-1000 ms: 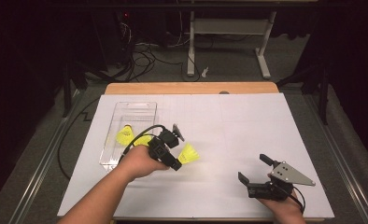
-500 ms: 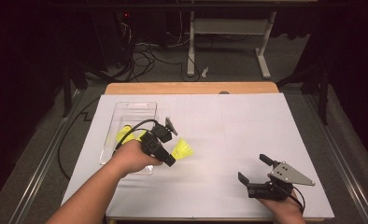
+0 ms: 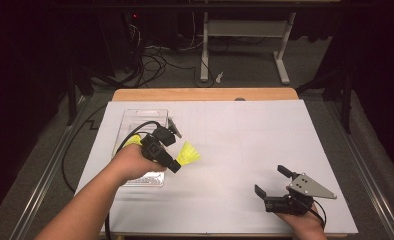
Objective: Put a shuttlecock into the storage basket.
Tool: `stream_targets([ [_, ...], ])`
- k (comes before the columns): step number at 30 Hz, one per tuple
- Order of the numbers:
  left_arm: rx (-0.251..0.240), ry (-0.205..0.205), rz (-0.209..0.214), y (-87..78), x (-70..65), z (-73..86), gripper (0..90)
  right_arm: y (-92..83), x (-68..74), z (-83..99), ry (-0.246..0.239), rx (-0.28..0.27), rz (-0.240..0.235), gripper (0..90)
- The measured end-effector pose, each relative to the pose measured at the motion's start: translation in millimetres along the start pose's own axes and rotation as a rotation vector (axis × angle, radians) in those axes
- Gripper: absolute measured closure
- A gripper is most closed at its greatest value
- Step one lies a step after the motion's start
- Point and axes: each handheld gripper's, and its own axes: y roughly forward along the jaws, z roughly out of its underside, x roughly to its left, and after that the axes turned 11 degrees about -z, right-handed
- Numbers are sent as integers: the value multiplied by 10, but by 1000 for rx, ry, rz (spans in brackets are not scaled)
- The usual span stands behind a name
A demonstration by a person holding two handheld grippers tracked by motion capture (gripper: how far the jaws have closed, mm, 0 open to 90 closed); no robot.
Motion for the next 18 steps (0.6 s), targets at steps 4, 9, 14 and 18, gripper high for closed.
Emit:
stream_targets([
  [4, 0, -5, 6, -36, 29, 25, 653, 0, 0, 0, 1, 0, 0, 6],
  [9, 6, -7, 1, -67, 50, 47, 653, 1, 2, 0, 1, 0, -1, 6],
  [14, 6, -13, -5, -97, 78, 85, 653, 0, 2, 0, -1, 1, -1, 6],
  [18, 4, -22, -12, -124, 111, 120, 653, 2, 2, 1, 0, 3, -1, 6],
])
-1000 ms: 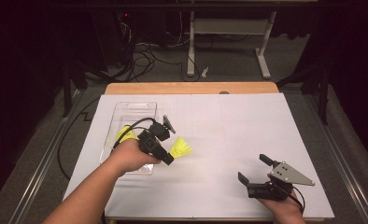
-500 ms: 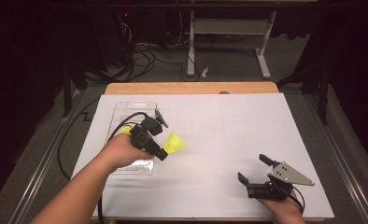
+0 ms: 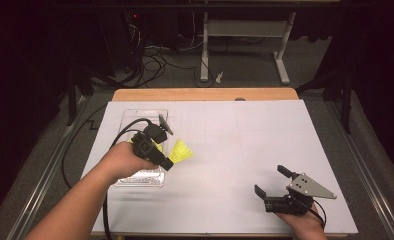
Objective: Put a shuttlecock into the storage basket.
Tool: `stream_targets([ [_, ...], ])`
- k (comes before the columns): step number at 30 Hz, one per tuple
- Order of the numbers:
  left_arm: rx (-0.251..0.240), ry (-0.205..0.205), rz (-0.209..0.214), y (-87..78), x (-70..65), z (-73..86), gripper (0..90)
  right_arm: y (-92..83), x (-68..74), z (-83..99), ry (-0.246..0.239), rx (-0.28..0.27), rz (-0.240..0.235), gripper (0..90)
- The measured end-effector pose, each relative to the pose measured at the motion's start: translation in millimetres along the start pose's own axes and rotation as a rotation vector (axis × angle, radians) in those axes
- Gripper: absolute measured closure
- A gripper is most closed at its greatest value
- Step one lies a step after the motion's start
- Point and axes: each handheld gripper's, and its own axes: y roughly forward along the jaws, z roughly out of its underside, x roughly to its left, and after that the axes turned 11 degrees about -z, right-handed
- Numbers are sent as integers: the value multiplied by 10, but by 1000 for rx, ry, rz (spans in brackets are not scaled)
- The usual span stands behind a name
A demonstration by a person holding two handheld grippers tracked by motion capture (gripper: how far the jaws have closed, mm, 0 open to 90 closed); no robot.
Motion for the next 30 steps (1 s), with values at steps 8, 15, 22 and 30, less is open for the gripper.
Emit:
stream_targets([
  [8, -4, -9, -2, -46, 63, 57, 653, -2, 0, -1, -3, -1, 0, 6],
  [15, -6, -31, -10, -75, 145, 142, 653, -1, 4, -1, -1, 1, -1, 6],
  [22, -1, -49, -17, -89, 228, 239, 653, 1, 5, -1, -1, 2, -1, 6],
  [30, 1, -83, -26, -105, 328, 355, 653, 6, 5, 1, -2, 4, 0, 6],
])
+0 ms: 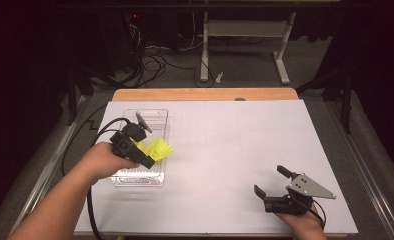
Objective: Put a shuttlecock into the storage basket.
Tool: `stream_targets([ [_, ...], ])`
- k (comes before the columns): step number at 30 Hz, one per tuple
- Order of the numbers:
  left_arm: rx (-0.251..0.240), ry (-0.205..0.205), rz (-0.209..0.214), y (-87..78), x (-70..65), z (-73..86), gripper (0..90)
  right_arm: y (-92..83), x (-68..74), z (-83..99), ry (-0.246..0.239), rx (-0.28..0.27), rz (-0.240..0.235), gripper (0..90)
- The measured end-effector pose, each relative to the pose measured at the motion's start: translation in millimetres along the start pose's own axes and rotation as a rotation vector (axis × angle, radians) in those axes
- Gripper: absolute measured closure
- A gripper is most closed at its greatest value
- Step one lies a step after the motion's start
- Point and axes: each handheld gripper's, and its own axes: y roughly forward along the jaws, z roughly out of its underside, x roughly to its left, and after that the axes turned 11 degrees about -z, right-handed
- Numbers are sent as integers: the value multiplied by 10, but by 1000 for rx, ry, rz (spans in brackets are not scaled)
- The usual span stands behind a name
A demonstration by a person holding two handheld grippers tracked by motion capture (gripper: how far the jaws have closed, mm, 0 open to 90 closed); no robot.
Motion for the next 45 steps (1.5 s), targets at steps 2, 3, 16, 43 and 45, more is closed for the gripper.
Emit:
stream_targets([
  [2, 0, -6, -2, -3, 31, 26, 653, 3, 1, 1, -1, 0, 0, 6],
  [3, 3, -8, -7, -2, 46, 38, 653, 3, 2, 1, -1, 0, 0, 6],
  [16, 18, -61, -24, 57, 221, 176, 653, 2, -1, 5, 3, 3, 1, 6],
  [43, 35, -141, -45, 63, 486, 436, 653, 2, -4, 6, 5, 3, -1, 7],
  [45, 38, -142, -47, 56, 500, 452, 653, 0, -2, 5, 6, 2, 1, 8],
])
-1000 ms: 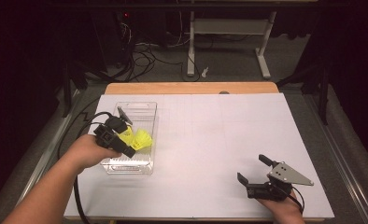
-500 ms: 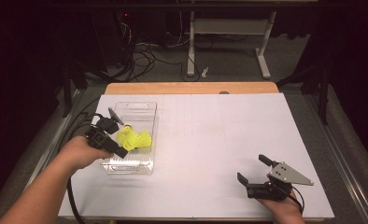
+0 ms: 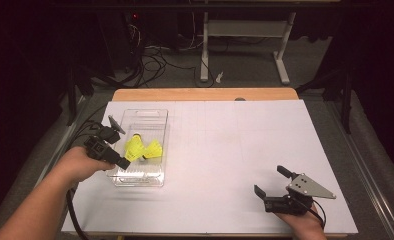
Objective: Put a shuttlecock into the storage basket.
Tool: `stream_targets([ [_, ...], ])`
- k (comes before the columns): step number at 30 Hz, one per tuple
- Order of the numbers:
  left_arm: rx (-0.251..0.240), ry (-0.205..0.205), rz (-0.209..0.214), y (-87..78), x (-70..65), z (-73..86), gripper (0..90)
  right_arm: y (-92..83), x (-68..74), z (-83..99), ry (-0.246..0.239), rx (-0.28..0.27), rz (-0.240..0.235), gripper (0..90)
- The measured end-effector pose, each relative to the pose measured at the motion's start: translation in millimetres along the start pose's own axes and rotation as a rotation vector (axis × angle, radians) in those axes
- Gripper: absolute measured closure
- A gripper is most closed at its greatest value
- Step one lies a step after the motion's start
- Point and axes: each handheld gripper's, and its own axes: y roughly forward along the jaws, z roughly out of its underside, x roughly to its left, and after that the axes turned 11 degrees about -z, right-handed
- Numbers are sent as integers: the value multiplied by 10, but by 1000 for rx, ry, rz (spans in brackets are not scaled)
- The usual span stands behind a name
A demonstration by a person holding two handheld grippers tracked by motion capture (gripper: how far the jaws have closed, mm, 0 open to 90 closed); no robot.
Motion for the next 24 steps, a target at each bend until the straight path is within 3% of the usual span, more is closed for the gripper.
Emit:
stream_targets([
  [24, 14, -10, -9, 30, 51, 64, 653, 12, 2, -2, -6, 1, -4, 8],
])
